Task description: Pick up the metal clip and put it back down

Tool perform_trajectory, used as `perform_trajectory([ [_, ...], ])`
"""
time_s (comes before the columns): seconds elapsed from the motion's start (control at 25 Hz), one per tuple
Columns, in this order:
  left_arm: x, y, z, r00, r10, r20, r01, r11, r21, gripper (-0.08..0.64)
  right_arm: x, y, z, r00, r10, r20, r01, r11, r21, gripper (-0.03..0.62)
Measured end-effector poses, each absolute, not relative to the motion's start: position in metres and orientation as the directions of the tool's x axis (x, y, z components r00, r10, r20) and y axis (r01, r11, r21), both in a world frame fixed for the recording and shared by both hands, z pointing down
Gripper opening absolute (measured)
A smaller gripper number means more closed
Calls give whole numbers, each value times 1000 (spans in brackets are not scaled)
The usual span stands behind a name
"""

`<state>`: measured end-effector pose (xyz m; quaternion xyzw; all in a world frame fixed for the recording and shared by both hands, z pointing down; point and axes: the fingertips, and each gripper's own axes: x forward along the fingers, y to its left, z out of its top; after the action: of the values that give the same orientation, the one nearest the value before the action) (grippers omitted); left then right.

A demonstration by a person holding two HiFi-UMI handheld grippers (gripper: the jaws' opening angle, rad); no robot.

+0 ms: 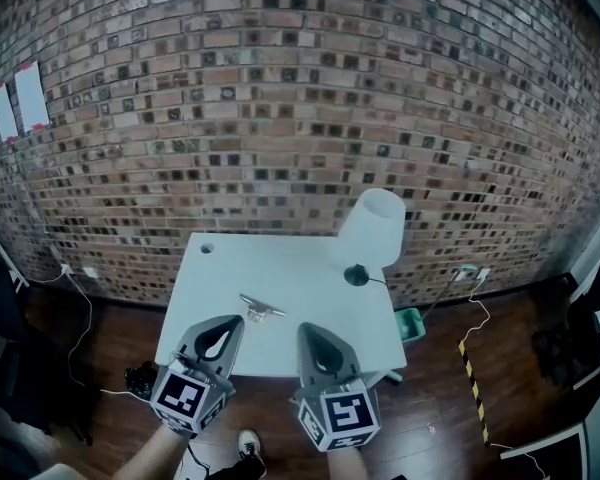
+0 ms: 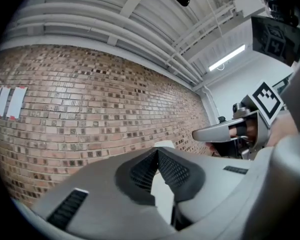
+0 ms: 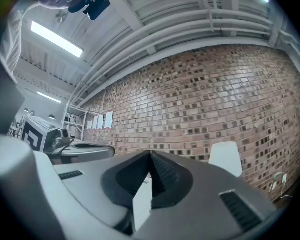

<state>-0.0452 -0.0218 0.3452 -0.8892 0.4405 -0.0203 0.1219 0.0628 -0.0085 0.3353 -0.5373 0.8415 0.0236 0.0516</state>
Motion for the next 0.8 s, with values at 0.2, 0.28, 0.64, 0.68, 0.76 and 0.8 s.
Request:
perform_trajectory([
  [0.2, -26, 70, 359, 548, -833, -78, -820, -516, -249, -12, 90, 83, 351, -456, -885, -95, -890, 456, 19, -18],
  [0.28, -20, 107, 366, 524, -848, -78, -835, -494, -243, -12, 104, 120, 356, -457, -884, -93, -889, 459, 7, -18],
  [0.64, -9, 211, 355, 490, -868, -82, -853, -458, -249, -14, 133, 222, 354, -457, -885, -89, -887, 460, -20, -18],
  [0.68, -8, 218, 354, 493, -866, -81, -851, -461, -252, -14, 133, 228, 350, -455, -885, -100, -888, 459, -18, -18],
  [0.76, -9, 230, 353, 502, -861, -80, -845, -468, -258, -14, 134, 237, 344, -443, -889, -115, -893, 449, -23, -18],
  [0.8, -12, 235, 353, 504, -860, -79, -844, -471, -259, -14, 132, 241, 341, -436, -892, -117, -896, 442, -28, -18],
])
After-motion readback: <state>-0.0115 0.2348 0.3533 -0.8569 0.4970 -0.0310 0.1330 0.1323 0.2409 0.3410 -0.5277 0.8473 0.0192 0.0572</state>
